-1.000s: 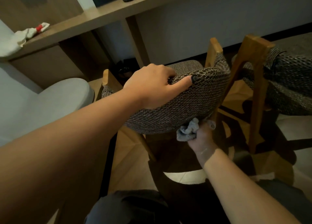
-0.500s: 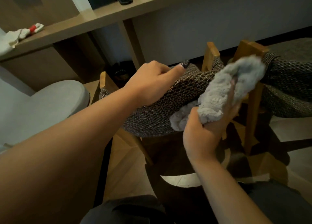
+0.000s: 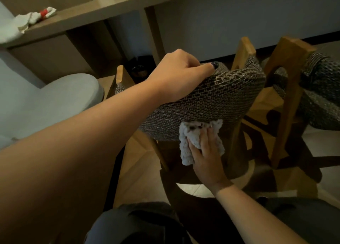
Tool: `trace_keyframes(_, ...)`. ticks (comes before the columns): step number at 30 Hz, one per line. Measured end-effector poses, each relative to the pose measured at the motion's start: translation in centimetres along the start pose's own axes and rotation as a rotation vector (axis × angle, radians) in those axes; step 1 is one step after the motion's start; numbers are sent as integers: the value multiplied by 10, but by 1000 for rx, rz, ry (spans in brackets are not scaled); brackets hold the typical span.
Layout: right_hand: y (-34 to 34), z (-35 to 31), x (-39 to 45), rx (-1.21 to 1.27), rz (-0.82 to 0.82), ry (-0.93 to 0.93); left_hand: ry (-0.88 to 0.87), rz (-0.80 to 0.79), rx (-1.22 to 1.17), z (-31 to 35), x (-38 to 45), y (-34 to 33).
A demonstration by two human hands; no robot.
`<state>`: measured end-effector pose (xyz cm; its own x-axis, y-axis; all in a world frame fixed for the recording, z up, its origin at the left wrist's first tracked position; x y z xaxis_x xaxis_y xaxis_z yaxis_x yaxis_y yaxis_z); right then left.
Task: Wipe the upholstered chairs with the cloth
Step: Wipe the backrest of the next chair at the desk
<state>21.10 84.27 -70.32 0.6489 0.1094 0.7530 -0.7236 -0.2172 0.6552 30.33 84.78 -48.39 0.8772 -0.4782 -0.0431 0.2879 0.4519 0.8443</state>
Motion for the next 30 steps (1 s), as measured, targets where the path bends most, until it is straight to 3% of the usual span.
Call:
trace_keyframes(3,-19,-7,-32,33,-239,11,-11,37,-10,2,-1,4)
trace_keyframes(5,-16,-14,-42,66,-287,5,-45,123,-31,3,-5,9)
trace_keyframes(9,27,-21,-9,73,-115,-10,-187,418,-122,1,-28,27)
trace_keyframes(11,66,-22,15,20,10,62,-208,508,-320,-10,-35,41)
trace_keyframes(13,110,-16,44,-96,128,132,-190,604,-538,-34,-40,53)
trace_keyframes(16,140,-5,86,-225,164,337,-44,763,-435,-88,-57,41)
trace_keyframes(18,131,-3,99,-272,145,534,61,720,-405,-135,-64,17)
trace_keyframes(21,97,-8,87,-418,68,773,118,526,-510,-183,-58,-4)
trace_keyframes(26,14,-1,31,-360,-500,1045,71,396,-553,-205,-45,-4)
trace_keyframes(28,-6,-6,12,-458,-642,1129,52,385,-555,-211,-39,-7)
trace_keyframes(30,-11,-13,6,-515,-681,1156,49,390,-555,-220,-33,-6)
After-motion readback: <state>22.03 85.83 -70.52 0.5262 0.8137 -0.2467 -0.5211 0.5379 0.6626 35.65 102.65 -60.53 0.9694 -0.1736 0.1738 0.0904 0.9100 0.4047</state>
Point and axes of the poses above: each hand's wrist, its own x-axis towards the middle knuckle, its own y-axis out of the back of the hand, z = x × y, the point moved 8 cm from there along x, towards the middle knuckle, and after that the axes turned 14 degrees about y, right-handed, at the moved point
